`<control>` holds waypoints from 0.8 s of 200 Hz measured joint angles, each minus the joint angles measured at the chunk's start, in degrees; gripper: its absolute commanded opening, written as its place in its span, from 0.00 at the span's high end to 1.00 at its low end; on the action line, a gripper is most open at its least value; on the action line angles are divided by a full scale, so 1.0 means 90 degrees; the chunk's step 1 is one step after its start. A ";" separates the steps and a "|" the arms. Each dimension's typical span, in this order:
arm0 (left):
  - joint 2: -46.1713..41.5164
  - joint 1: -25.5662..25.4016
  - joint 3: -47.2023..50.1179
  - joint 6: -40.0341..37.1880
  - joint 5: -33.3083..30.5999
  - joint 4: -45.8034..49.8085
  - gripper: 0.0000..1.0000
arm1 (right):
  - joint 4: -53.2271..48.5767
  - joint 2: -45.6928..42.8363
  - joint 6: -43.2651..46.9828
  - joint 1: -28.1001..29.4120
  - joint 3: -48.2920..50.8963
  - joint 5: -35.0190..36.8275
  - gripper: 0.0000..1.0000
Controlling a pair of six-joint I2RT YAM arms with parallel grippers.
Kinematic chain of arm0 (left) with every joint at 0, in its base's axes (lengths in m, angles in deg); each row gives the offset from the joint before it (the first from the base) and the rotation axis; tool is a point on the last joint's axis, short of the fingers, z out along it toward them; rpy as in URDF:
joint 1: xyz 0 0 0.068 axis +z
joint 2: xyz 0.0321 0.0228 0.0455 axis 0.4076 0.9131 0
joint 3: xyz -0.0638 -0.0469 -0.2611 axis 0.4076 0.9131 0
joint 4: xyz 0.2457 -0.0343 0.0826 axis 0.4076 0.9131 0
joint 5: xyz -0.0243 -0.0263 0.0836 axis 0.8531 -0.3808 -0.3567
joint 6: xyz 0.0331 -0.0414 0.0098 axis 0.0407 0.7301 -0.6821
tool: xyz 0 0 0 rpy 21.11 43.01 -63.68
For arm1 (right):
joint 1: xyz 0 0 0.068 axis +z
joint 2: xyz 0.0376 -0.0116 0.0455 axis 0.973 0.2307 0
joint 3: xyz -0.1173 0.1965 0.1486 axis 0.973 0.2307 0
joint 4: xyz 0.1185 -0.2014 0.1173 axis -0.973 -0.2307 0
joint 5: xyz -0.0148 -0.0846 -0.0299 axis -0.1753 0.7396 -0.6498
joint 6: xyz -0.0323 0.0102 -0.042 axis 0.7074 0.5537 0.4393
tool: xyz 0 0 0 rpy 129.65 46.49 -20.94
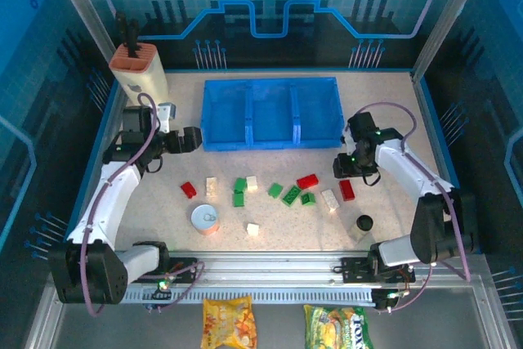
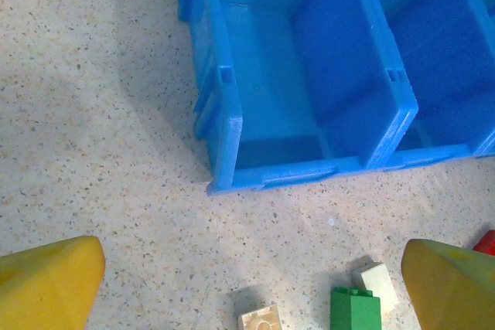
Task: Sort the legos into containers by color
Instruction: Pick up the lego from the middle-right of the table.
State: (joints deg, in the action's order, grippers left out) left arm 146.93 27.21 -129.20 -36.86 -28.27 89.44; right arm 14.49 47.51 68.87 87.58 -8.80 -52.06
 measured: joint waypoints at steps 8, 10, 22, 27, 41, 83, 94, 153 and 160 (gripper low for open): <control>-0.0019 0.0000 0.0000 -0.0005 0.0000 -0.0005 0.01 | -0.0041 0.0107 -0.0002 0.0010 -0.0015 0.0027 0.50; -0.0029 0.0000 0.0000 -0.0007 -0.0002 -0.0005 0.01 | -0.0051 0.0146 -0.0005 0.0015 -0.0017 0.0039 0.50; -0.0078 0.0000 0.0002 -0.0029 -0.0005 -0.0007 0.01 | -0.0083 0.0306 -0.0027 0.0036 -0.0027 0.0087 0.50; -0.0102 0.0000 0.0002 -0.0029 -0.0005 -0.0012 0.01 | -0.0090 0.0355 -0.0039 0.0049 -0.0027 0.0114 0.50; -0.0175 0.0000 0.0024 -0.0044 -0.0022 -0.0039 0.01 | -0.0085 0.0452 -0.0080 0.0070 -0.0027 0.0165 0.51; -0.0250 0.0000 0.0083 -0.0051 -0.0046 -0.0061 0.01 | -0.0087 0.0775 -0.0192 0.0080 -0.0027 0.0265 0.51; -0.0250 0.0000 0.0097 -0.0051 -0.0049 -0.0058 0.01 | -0.0087 0.0867 -0.0194 0.0080 -0.0027 0.0284 0.51; -0.0250 0.0000 0.0097 -0.0053 -0.0046 -0.0073 0.01 | -0.0138 0.1236 -0.0240 0.0080 -0.0061 0.0328 0.51; -0.0250 0.0000 0.0097 -0.0053 -0.0049 -0.0073 0.01 | -0.0141 0.1256 -0.0240 0.0085 -0.0066 0.0330 0.51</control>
State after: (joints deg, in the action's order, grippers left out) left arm 144.67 27.21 -128.33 -37.34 -28.71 88.78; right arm 13.22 58.81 66.71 88.35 -9.39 -49.08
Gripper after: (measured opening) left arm 0.993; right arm 0.490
